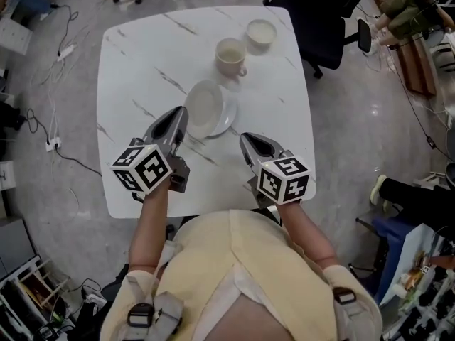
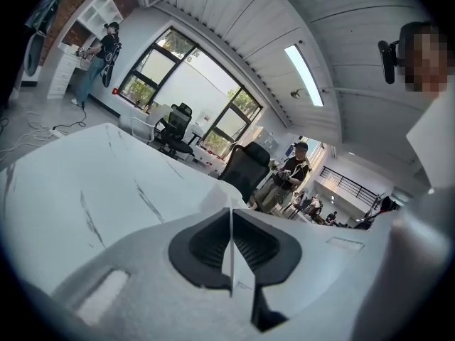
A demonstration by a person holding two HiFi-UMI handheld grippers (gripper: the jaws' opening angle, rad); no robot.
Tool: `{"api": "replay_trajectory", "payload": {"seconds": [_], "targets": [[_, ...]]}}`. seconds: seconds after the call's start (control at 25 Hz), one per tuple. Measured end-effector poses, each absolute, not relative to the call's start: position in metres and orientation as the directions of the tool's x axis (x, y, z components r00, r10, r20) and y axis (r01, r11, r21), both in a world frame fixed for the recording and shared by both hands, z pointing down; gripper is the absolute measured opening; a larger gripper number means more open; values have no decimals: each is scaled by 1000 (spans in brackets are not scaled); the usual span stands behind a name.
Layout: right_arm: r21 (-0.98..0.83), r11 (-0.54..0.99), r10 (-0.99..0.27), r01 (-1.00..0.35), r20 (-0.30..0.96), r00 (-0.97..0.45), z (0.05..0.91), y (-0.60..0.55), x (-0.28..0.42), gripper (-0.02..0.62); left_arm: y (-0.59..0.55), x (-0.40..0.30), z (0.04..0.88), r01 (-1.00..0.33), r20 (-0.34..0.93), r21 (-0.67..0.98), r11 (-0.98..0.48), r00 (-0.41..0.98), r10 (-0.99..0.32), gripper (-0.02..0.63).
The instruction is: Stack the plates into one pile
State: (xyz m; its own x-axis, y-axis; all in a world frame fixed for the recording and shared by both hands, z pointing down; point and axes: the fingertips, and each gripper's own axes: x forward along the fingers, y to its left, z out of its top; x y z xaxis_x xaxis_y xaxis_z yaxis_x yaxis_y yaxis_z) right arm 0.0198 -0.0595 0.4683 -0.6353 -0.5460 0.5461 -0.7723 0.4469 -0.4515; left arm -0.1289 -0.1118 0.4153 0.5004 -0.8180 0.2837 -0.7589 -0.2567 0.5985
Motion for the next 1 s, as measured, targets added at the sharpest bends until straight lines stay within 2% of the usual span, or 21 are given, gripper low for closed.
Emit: {"api": "replay_trajectory", "payload": {"seconds": [0.44, 1.0], "targets": [[-448, 388, -585, -805, 556, -591, 471, -49, 47, 9, -119, -122, 434, -748, 300, 633, -199, 473, -828, 11], [-452, 379, -585, -808, 560, -587, 476, -43, 51, 9, -117, -145, 490, -829, 477, 557, -48, 367, -798, 34]]}}
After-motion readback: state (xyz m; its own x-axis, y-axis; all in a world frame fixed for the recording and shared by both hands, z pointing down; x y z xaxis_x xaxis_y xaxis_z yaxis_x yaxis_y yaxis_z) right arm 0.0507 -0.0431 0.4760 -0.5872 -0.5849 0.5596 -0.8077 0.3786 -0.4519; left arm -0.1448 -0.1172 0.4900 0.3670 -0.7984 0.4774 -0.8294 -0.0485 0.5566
